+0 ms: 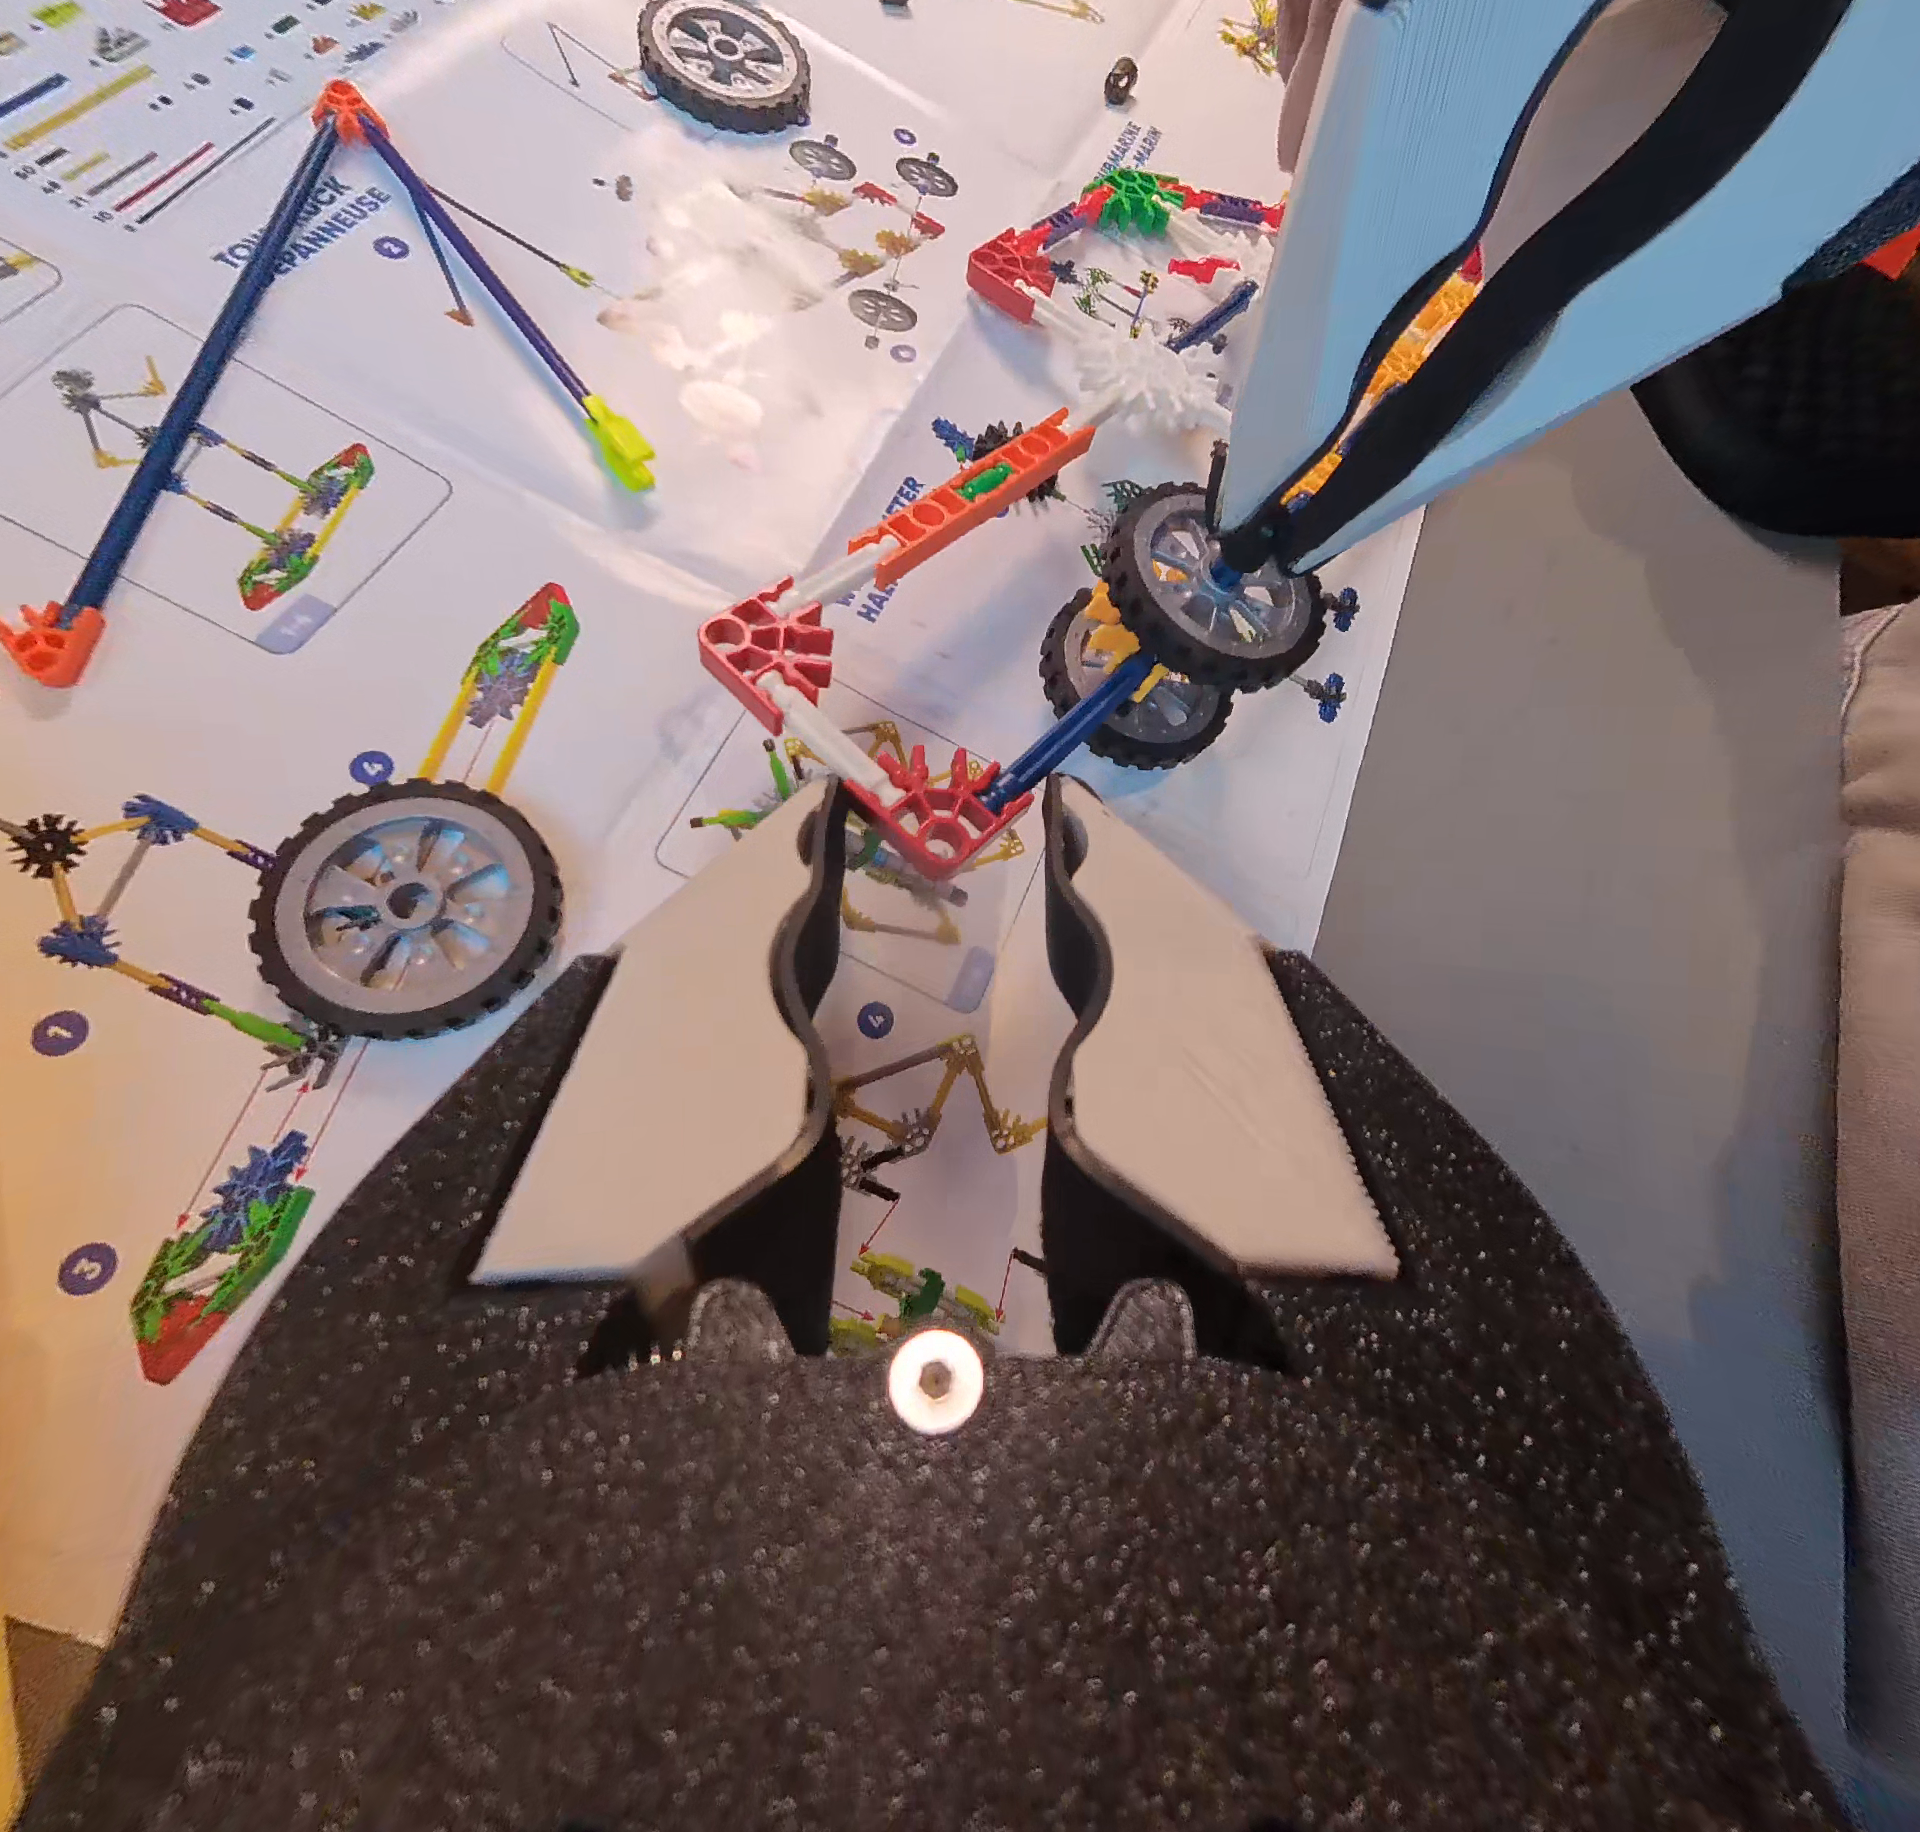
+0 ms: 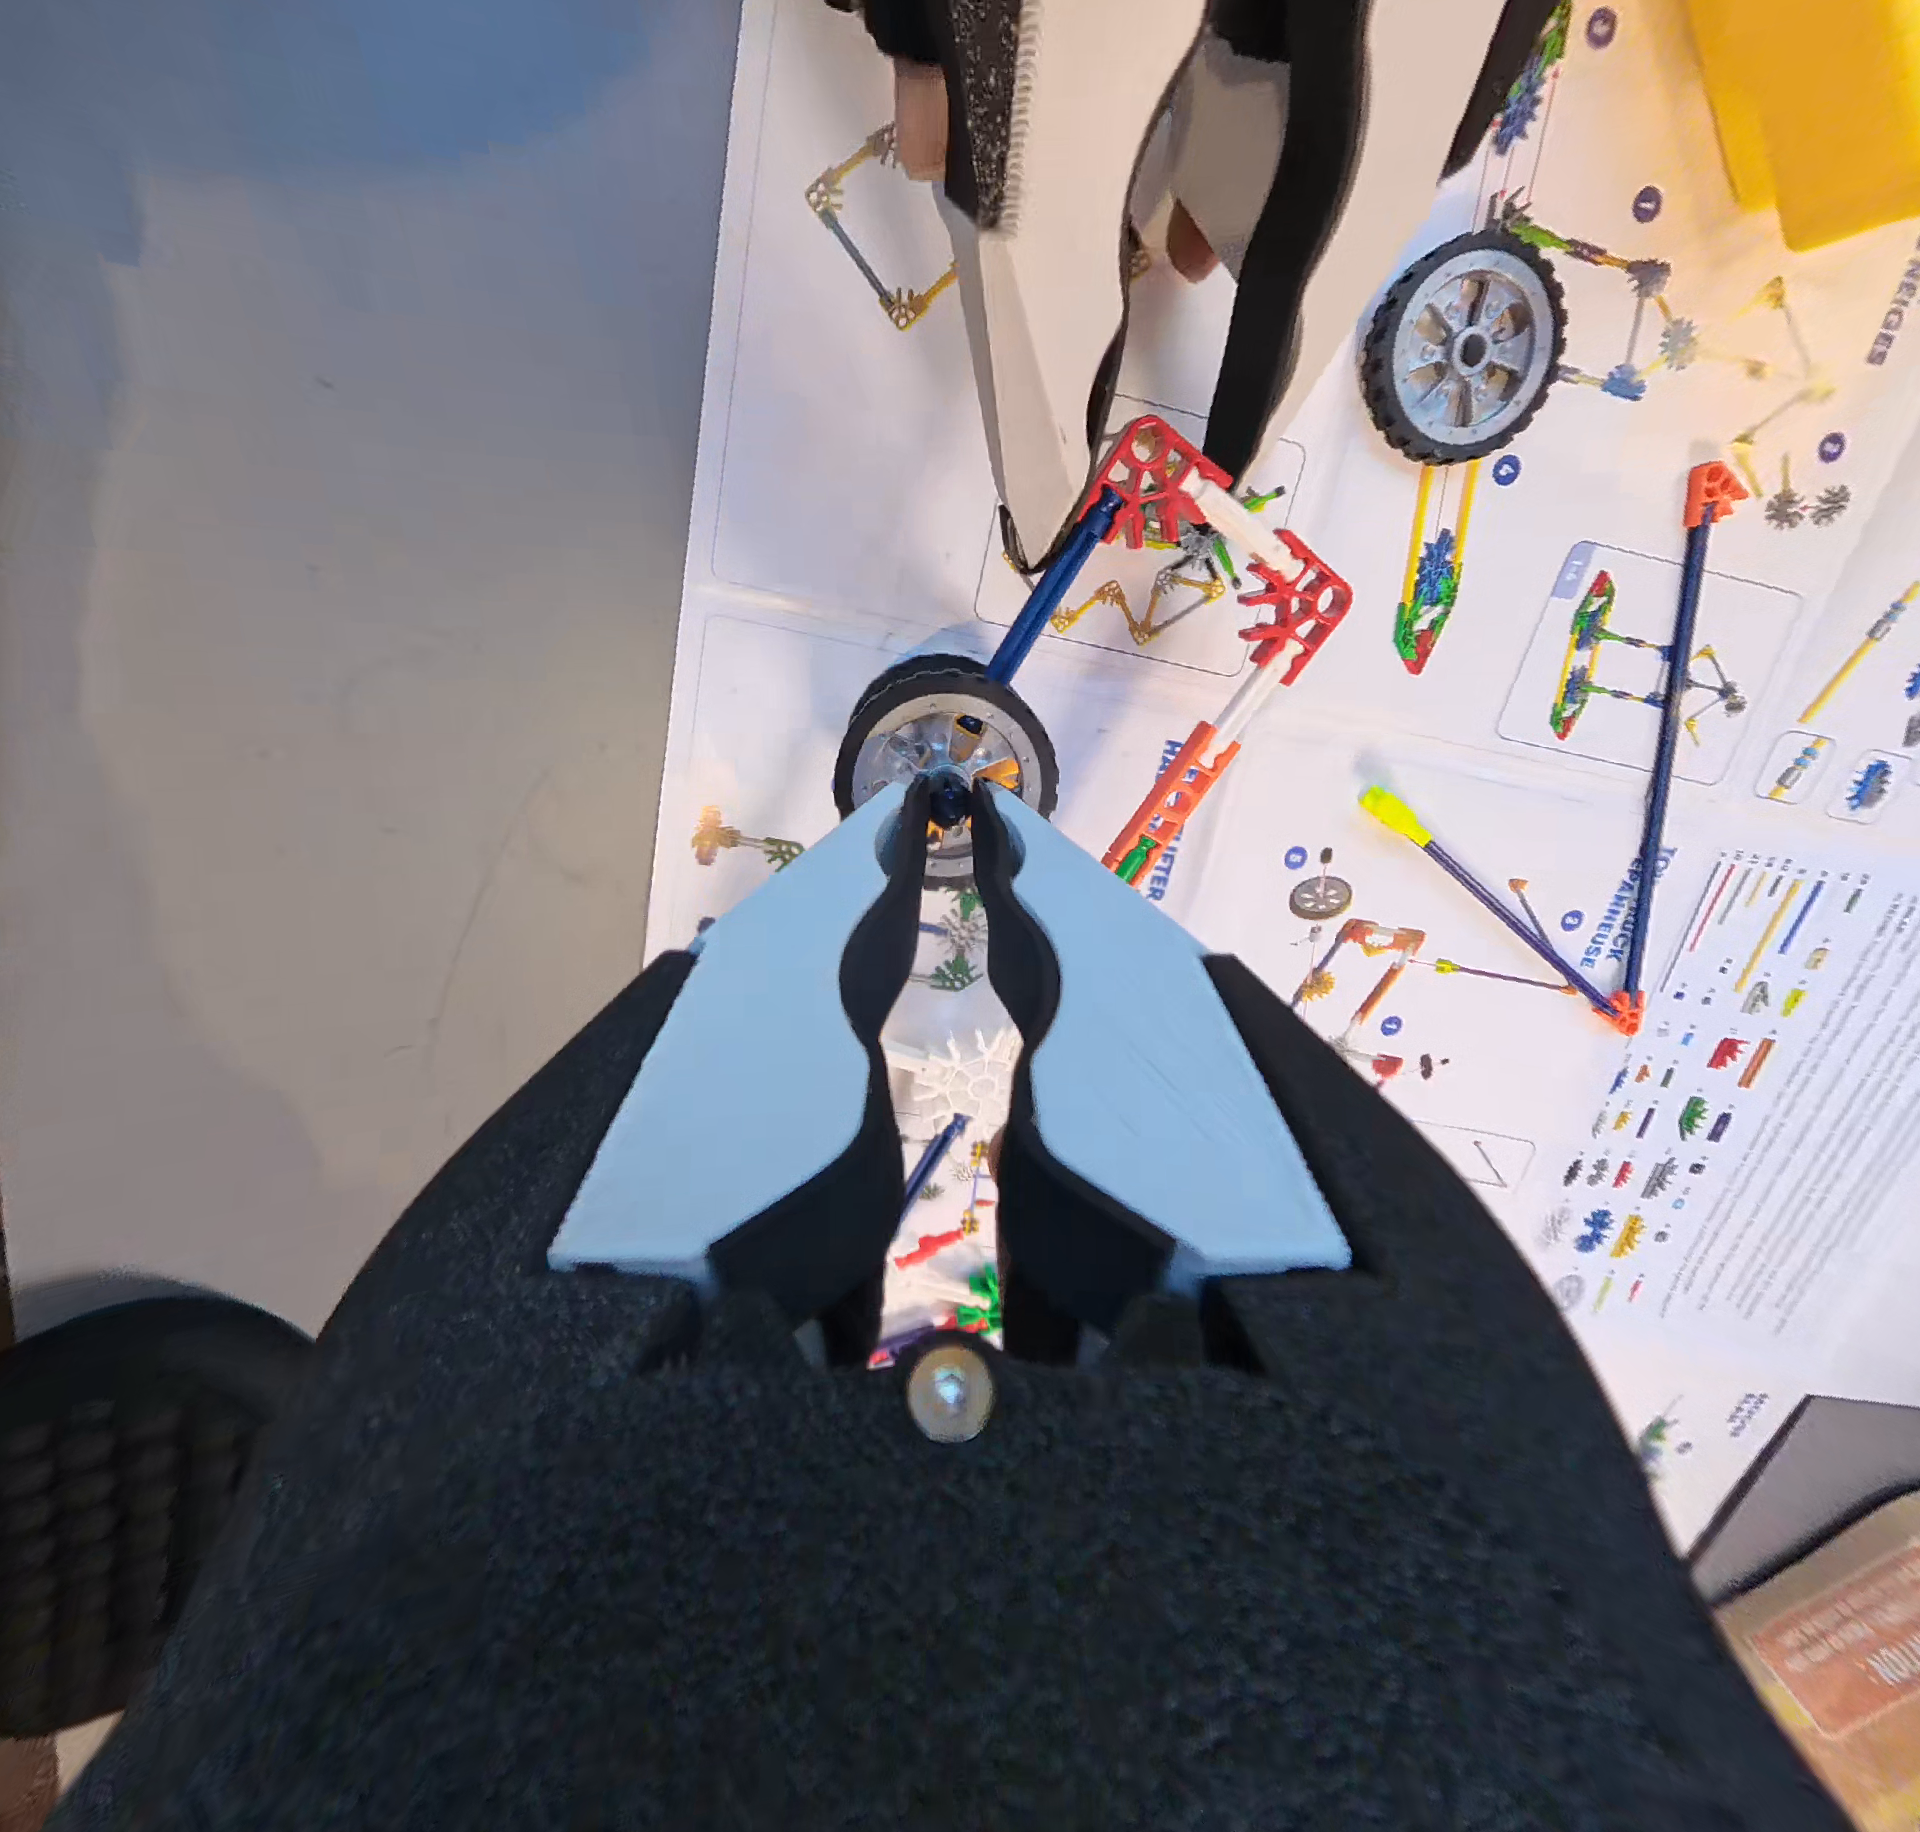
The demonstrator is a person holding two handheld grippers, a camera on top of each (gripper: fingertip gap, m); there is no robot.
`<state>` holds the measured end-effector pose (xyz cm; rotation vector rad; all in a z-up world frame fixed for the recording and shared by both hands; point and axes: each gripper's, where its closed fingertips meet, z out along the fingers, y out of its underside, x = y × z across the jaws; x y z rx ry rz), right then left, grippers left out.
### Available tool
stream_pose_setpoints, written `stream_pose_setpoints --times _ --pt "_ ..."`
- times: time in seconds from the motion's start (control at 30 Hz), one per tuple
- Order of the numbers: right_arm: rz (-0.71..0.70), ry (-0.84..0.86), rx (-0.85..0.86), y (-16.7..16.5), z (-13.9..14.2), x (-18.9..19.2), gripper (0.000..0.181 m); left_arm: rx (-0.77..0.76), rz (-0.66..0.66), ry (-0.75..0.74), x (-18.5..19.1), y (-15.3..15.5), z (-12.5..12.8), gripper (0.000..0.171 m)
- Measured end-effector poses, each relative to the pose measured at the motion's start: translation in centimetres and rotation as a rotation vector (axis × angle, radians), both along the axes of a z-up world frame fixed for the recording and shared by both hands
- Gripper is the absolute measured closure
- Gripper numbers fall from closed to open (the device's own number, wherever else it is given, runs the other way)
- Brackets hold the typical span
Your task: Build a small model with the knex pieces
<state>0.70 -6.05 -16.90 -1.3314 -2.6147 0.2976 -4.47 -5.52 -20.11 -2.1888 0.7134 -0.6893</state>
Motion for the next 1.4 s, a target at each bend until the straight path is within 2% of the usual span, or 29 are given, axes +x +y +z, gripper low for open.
stream_pose_setpoints --times 0.13,0.2,0.3,0.6,0.67,0.83,1.17,1.4 --pt "0.018 -0.055 0.02 0.0 -0.5 0.5 0.175 0.01 0.005 0.002 0.2 -0.2 0.2 0.138" --pt "0.037 -0.09 0.054 0.6 -1.3 1.3 0.175 0.013 0.007 -0.044 0.6 -0.3 1.0 0.14" --pt "0.058 -0.003 0.051 0.0 -1.1 0.8 0.175 0.029 0.009 0.044 0.3 -0.5 0.4 0.139" --pt "0.0 0.095 -0.016 0.0 -1.0 0.6 0.173 0.019 0.01 0.029 0.1 -0.5 0.2 0.139" --pt "-0.015 0.11 -0.048 0.0 -0.7 0.7 0.168 0.016 0.01 0.024 0.1 -0.5 0.2 0.139" --pt "-0.04 0.115 -0.088 0.2 0.5 0.7 0.174 0.015 0.01 0.02 0.0 -0.5 0.2 0.139" --pt "-0.005 0.005 -0.031 0.0 0.5 0.5 0.179 0.013 0.013 0.022 0.0 -0.6 0.2 0.139" --pt "0.072 -0.068 0.068 -0.4 0.4 0.3 0.179 0.003 0.023 0.041 -0.1 -0.7 0.0 0.139"
